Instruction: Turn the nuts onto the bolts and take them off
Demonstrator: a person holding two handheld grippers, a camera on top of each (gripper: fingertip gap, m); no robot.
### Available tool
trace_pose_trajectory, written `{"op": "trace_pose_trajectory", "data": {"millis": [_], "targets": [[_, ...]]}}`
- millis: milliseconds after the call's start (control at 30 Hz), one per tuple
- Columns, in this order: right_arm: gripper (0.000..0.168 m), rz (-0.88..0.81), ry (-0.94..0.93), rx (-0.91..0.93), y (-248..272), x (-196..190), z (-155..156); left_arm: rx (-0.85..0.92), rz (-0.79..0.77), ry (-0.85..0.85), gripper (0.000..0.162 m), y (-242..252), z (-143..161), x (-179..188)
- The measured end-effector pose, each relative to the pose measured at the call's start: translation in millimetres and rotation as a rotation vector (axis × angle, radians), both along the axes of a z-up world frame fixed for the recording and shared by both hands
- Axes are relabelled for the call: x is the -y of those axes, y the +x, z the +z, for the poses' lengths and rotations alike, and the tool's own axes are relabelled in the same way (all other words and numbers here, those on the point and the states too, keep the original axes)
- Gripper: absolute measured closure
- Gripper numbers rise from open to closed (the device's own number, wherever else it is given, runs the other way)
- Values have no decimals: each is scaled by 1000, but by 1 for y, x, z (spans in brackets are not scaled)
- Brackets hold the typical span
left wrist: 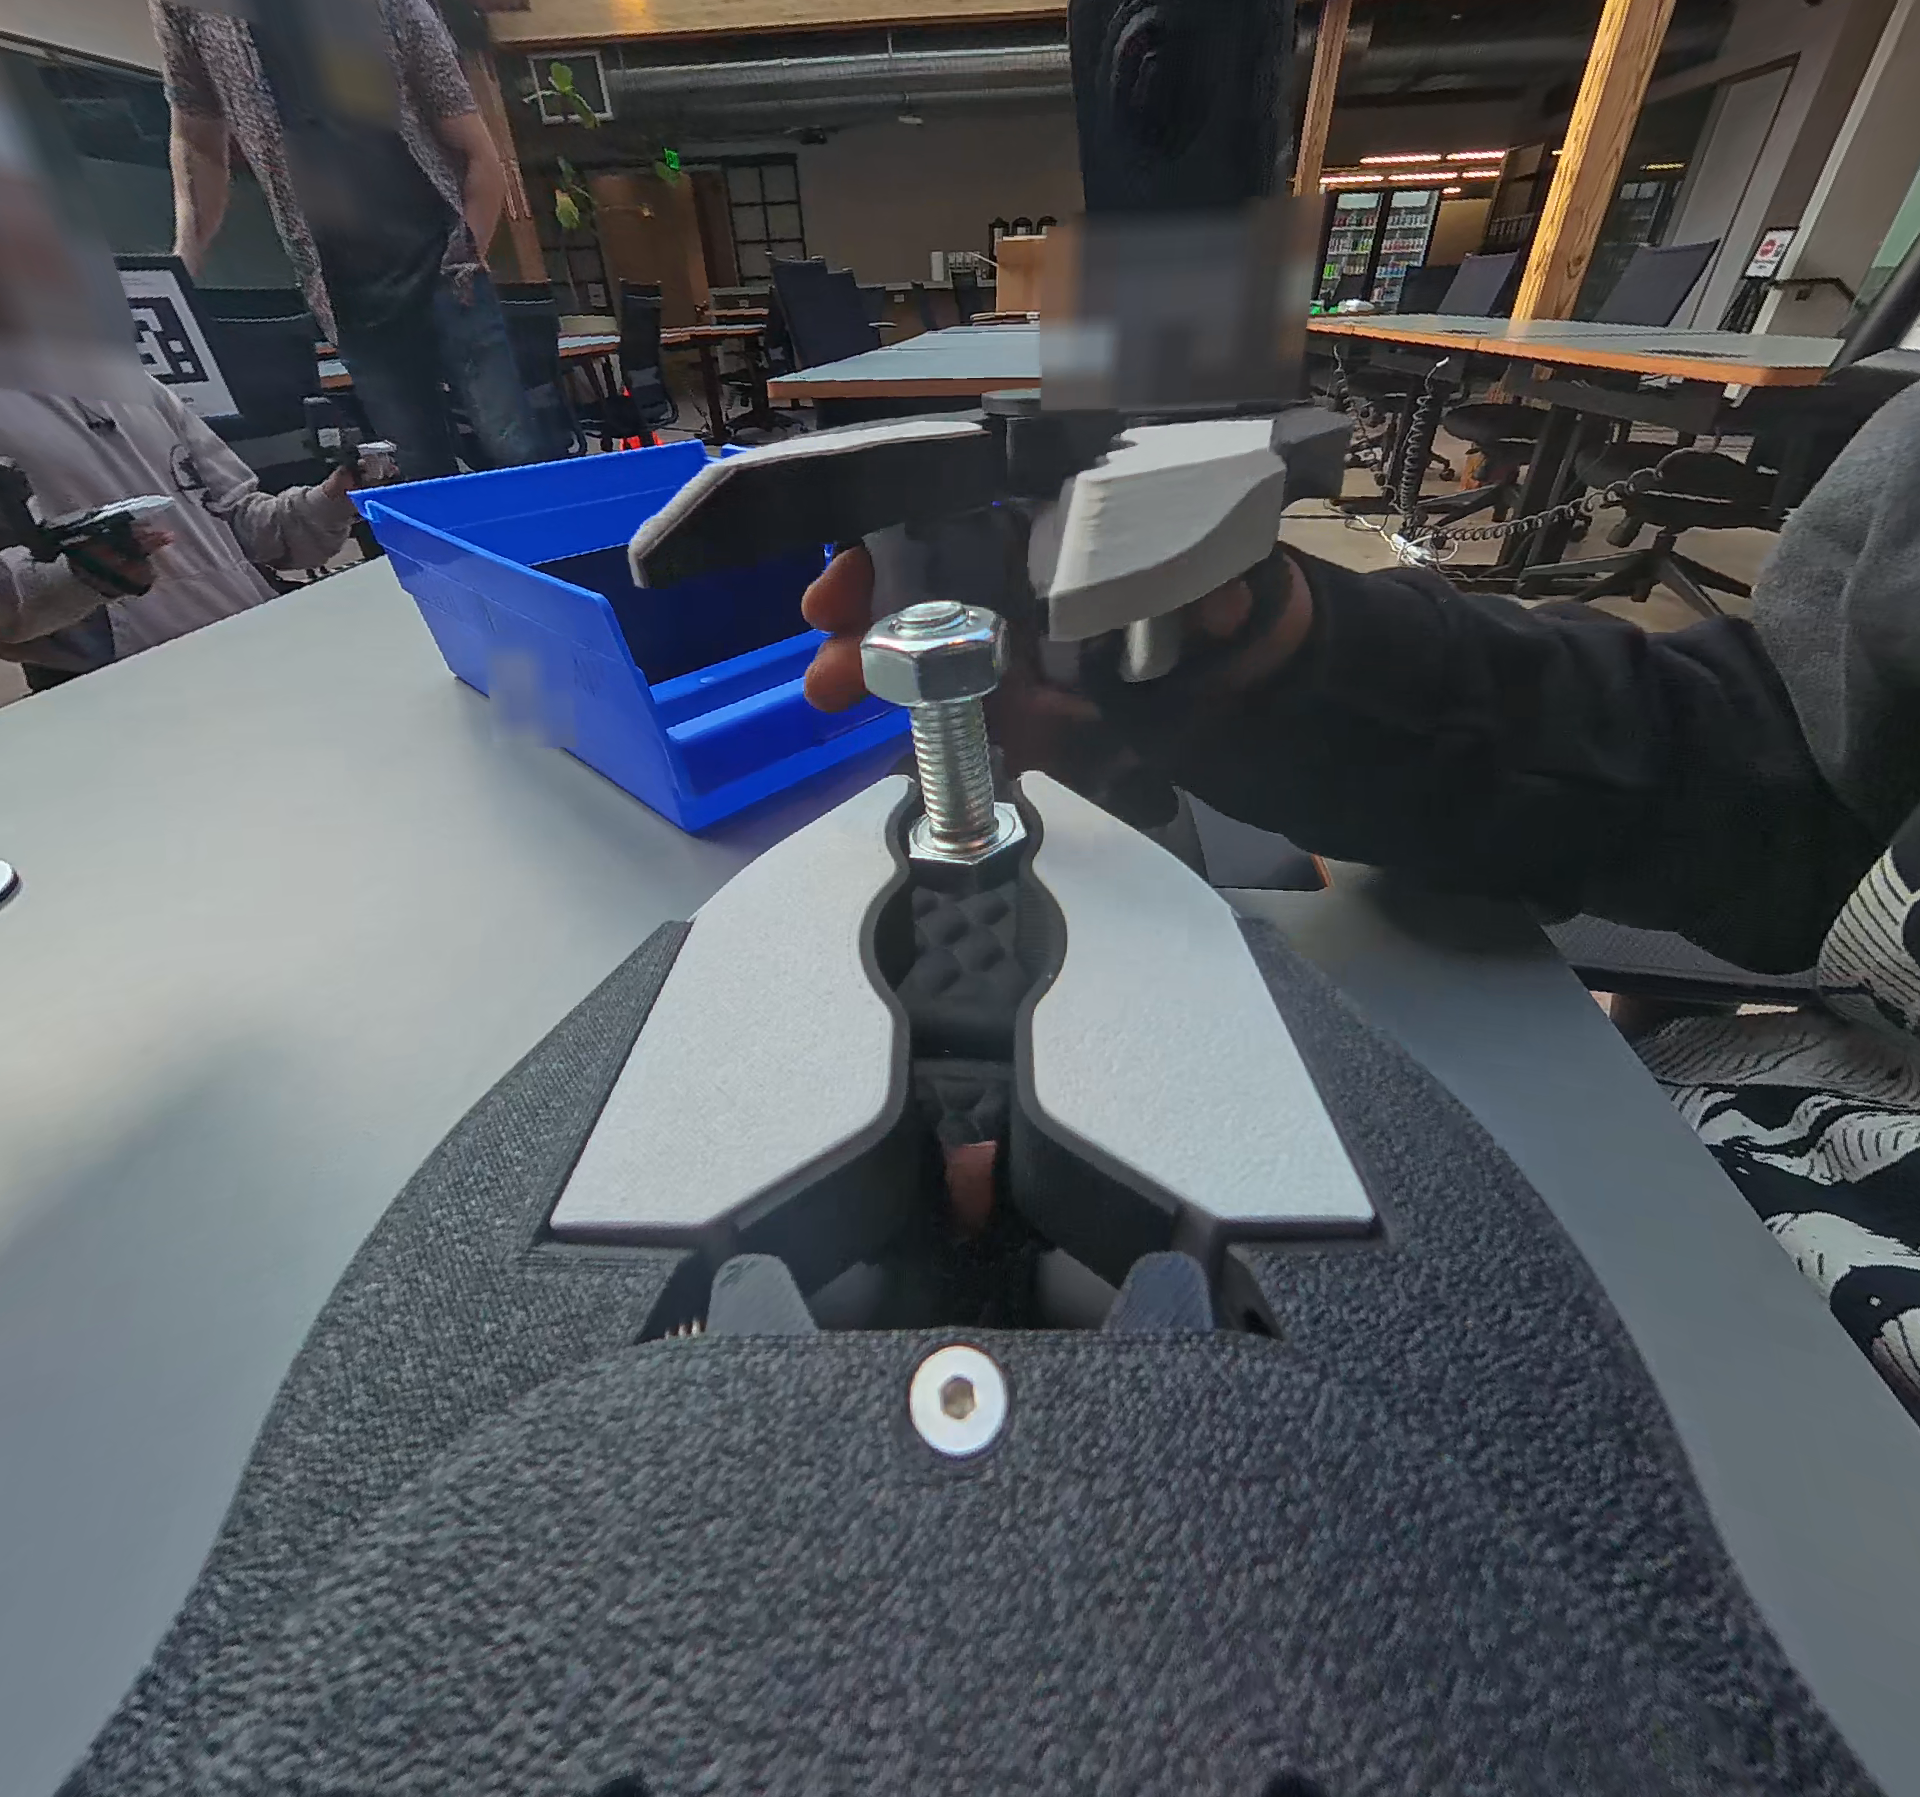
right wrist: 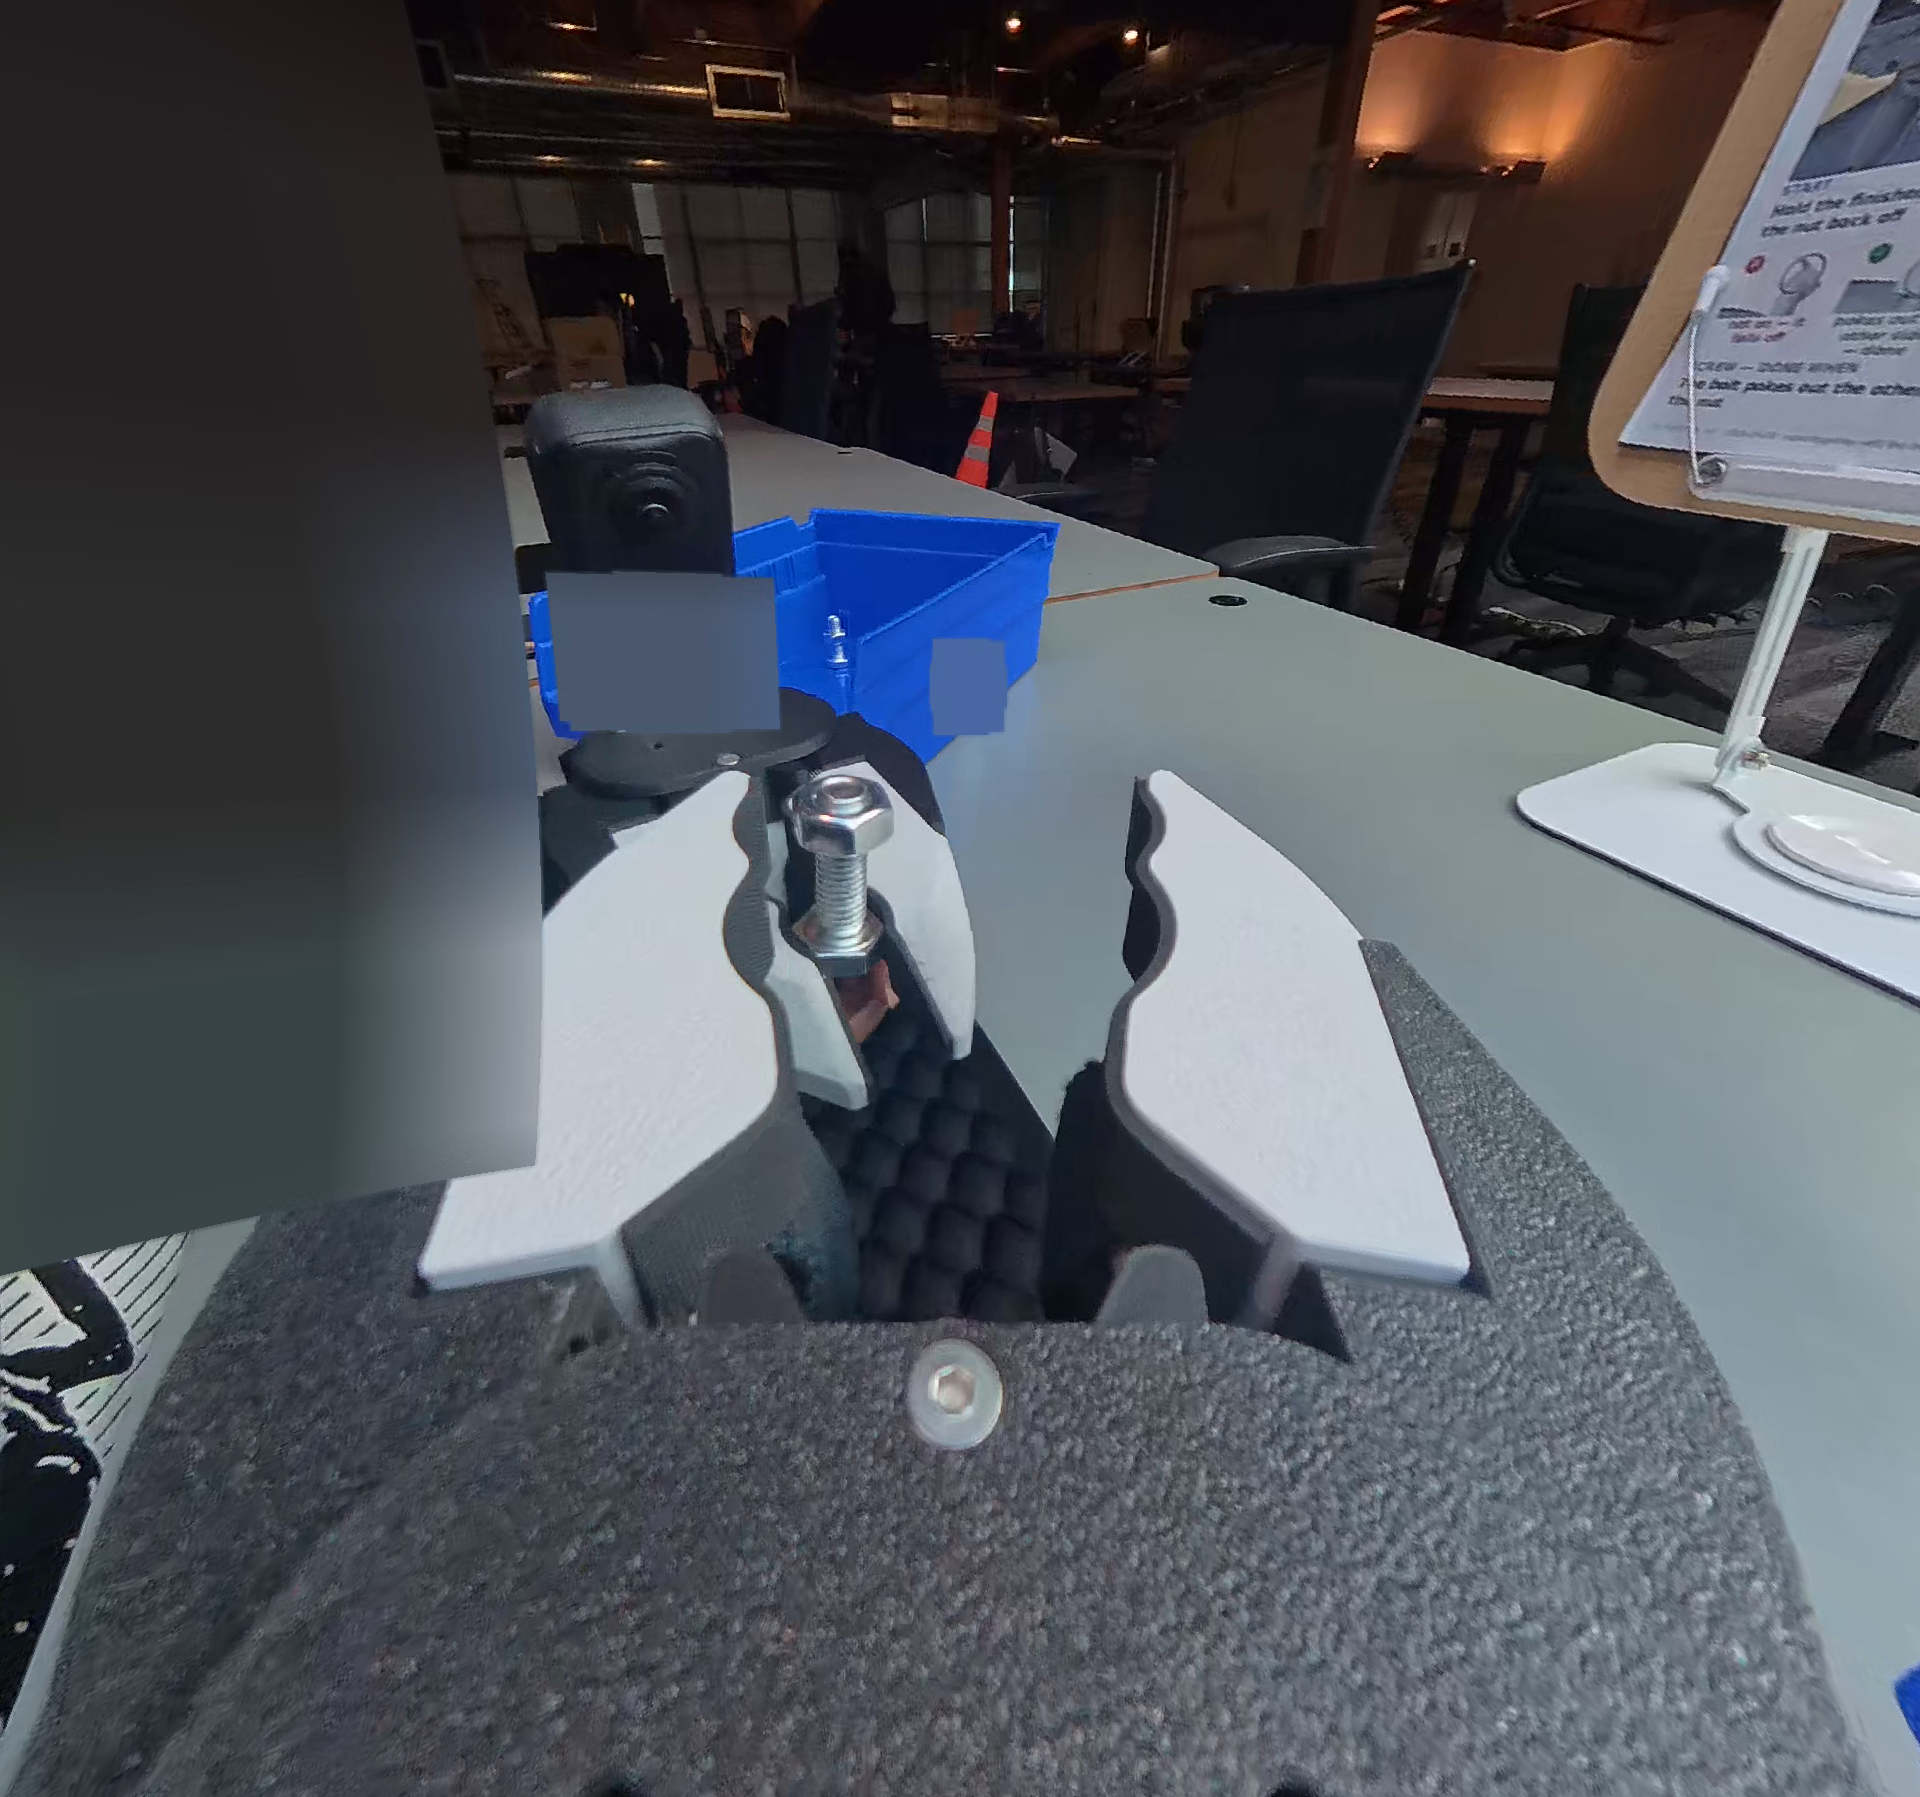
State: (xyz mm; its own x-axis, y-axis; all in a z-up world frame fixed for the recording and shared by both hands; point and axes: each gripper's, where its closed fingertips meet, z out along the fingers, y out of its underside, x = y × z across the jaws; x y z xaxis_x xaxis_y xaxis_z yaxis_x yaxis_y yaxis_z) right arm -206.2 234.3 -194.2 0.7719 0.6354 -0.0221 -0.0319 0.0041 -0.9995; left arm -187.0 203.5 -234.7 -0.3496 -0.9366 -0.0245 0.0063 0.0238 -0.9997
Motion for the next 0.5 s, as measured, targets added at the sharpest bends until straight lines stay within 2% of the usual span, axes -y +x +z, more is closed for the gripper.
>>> {"op": "trace_pose_trajectory", "data": {"millis": [233, 500], "targets": [[100, 17, -23, 39, -26, -18, -5, -2, -1, 8, 148, 0, -1, 1], [102, -14, -37, 23, -11, -15, -7, -2, -3, 8, 148, 0, 0, 1]]}}
